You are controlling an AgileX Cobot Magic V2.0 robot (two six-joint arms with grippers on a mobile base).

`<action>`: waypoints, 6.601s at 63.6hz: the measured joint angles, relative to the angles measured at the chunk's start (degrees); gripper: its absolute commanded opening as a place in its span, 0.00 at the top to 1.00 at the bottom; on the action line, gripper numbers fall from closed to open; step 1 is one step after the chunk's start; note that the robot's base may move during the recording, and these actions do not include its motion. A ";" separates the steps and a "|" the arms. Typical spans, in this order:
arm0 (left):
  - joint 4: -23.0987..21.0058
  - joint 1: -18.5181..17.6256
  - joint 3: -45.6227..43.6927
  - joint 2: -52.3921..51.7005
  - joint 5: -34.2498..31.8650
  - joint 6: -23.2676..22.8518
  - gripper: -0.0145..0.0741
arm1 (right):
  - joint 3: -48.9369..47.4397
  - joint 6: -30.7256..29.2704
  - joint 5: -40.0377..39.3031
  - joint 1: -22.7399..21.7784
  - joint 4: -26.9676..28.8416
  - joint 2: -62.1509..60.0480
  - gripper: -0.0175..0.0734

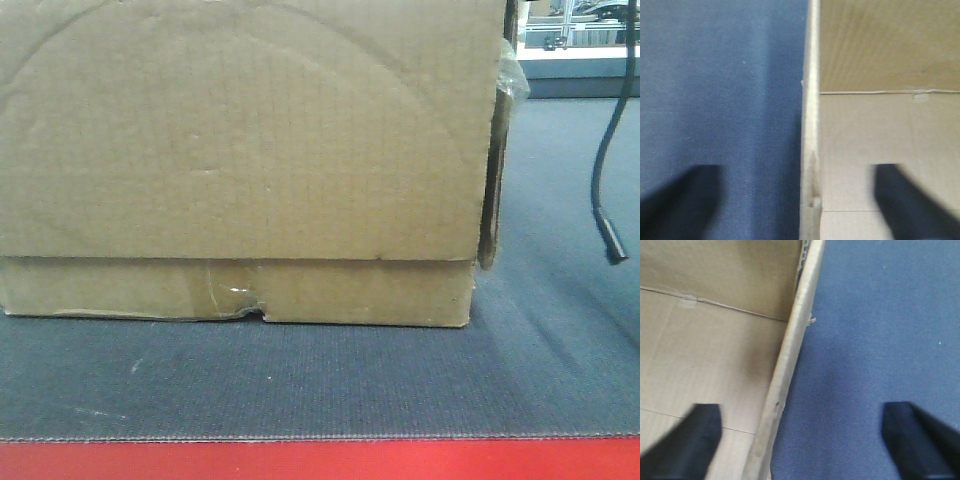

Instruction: Grab carton from right shelf to conveyor

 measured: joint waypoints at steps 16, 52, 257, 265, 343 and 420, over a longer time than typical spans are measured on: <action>0.00 -0.01 -1.57 -3.27 3.27 1.52 0.37 | 0.00 0.00 -0.70 0.00 0.00 -4.83 0.22; -1.77 7.84 17.69 -26.75 -3.80 6.10 0.84 | 2.51 -2.70 2.69 -9.77 -0.51 -16.10 0.88; -3.09 10.05 102.75 -100.74 -54.68 6.10 0.84 | 78.39 -4.08 -43.49 -11.26 -0.71 -93.30 0.88; -3.09 10.05 102.88 -100.74 -54.68 6.10 0.84 | 78.39 -4.08 -43.49 -11.26 -0.71 -93.30 0.88; -3.09 10.05 102.88 -100.74 -55.03 6.10 0.84 | 102.91 -19.64 -56.83 -28.98 16.20 -100.86 0.88; -3.09 10.05 102.88 -100.74 -55.03 6.10 0.84 | 102.91 -19.76 -56.81 -28.98 16.20 -101.00 0.88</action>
